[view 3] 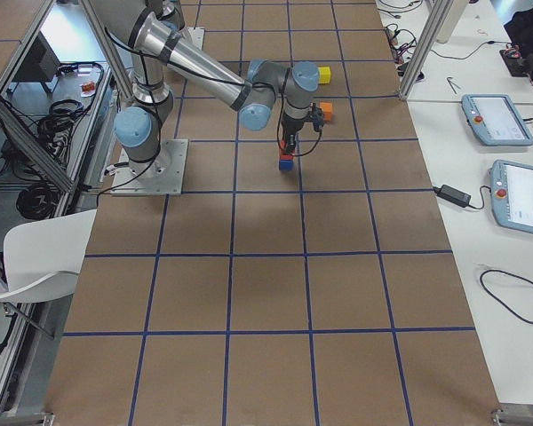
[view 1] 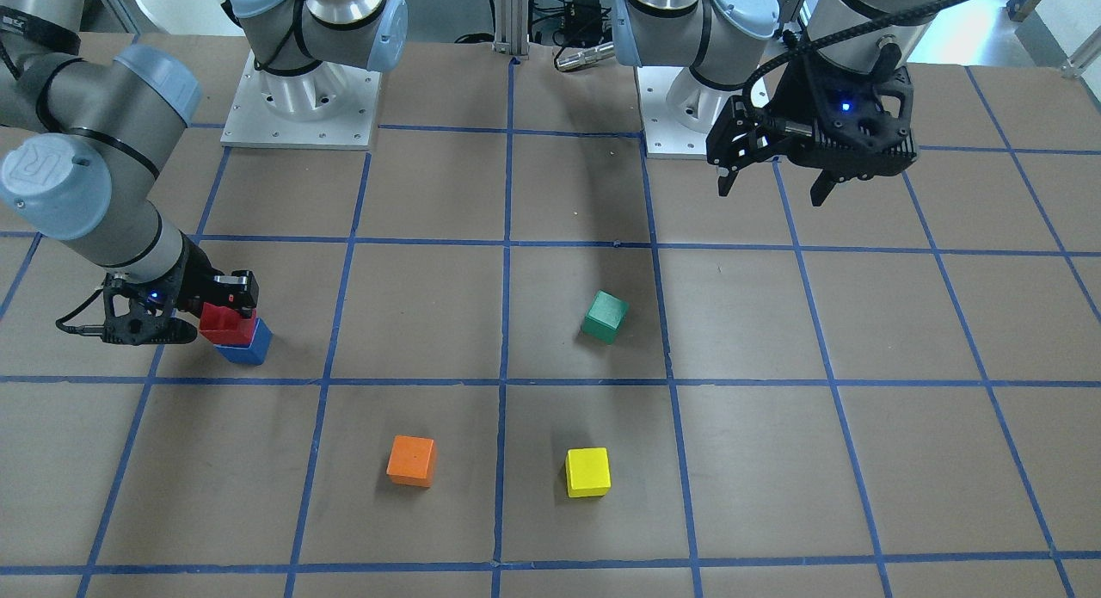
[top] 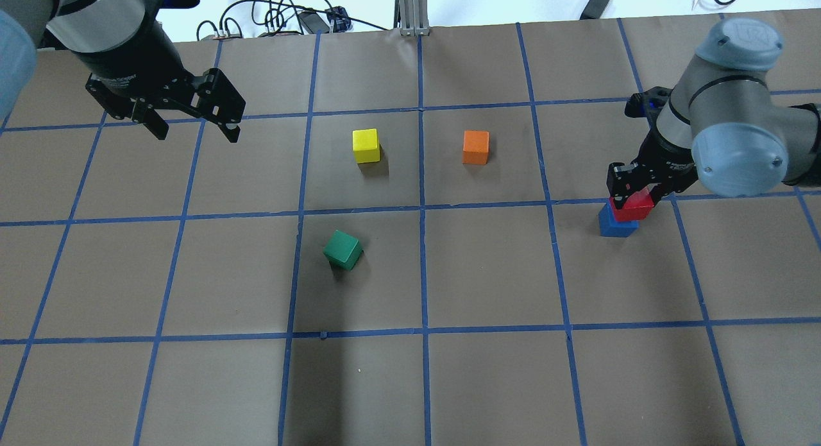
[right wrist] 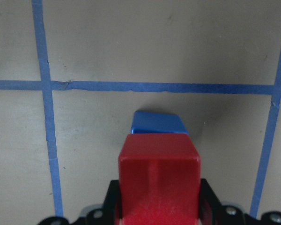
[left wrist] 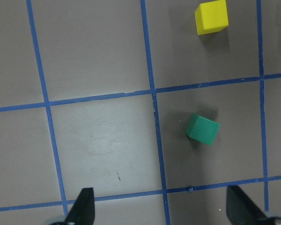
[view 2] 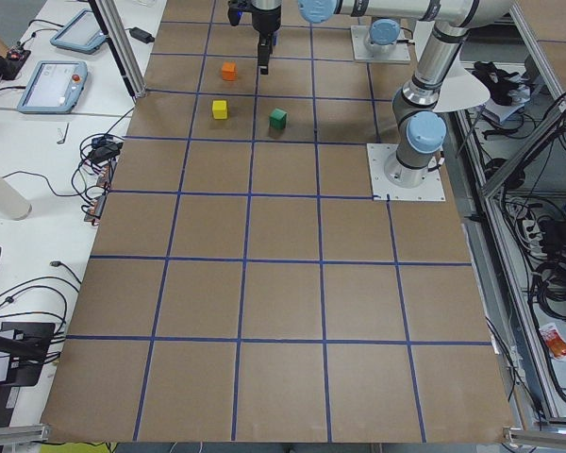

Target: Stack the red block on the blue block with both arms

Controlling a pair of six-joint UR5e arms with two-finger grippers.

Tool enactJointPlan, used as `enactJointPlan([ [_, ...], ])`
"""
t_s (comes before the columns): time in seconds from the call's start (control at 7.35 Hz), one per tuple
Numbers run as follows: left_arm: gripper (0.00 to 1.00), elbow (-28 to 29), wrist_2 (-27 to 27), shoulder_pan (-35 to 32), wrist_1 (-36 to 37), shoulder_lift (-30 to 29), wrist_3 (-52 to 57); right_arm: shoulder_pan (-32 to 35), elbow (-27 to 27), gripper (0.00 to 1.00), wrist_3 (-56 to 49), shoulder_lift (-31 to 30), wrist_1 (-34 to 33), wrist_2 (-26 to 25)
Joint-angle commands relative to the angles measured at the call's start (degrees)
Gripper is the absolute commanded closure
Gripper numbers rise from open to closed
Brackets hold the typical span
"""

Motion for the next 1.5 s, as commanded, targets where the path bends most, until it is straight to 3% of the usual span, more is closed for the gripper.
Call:
enactJointPlan([
  [0.0,0.0,0.0,0.1,0.0,0.0,0.0,0.1,0.0,0.3,0.38,-0.2,0.1,-0.1,-0.1],
  [0.27,0.0,0.0,0.0,0.0,0.0,0.0,0.0,-0.1,0.4,0.09,-0.3,0.1,-0.2,-0.1],
  [0.41,0.0,-0.1,0.0,0.0,0.0,-0.1,0.0,-0.1,0.3,0.0,-0.3,0.0,-0.1,-0.1],
  [0.68,0.0,-0.1,0.0,0.0,0.0,0.0,0.0,-0.1,-0.9,0.0,-0.2,-1.3,1.4,-0.4],
  [0.82,0.0,-0.1,0.0,0.0,0.0,0.0,0.0,-0.1,-3.5,0.0,0.1,-2.7,5.6,-0.3],
  [1.22,0.0,0.1,0.0,0.1,0.0,0.0,0.0,2.9,-22.0,0.0,1.2,-3.2,28.4,-0.3],
  [1.36,0.0,0.2,0.0,0.1,0.0,0.0,0.0,6.1,-25.9,0.0,7.6,-3.3,29.8,-0.3],
])
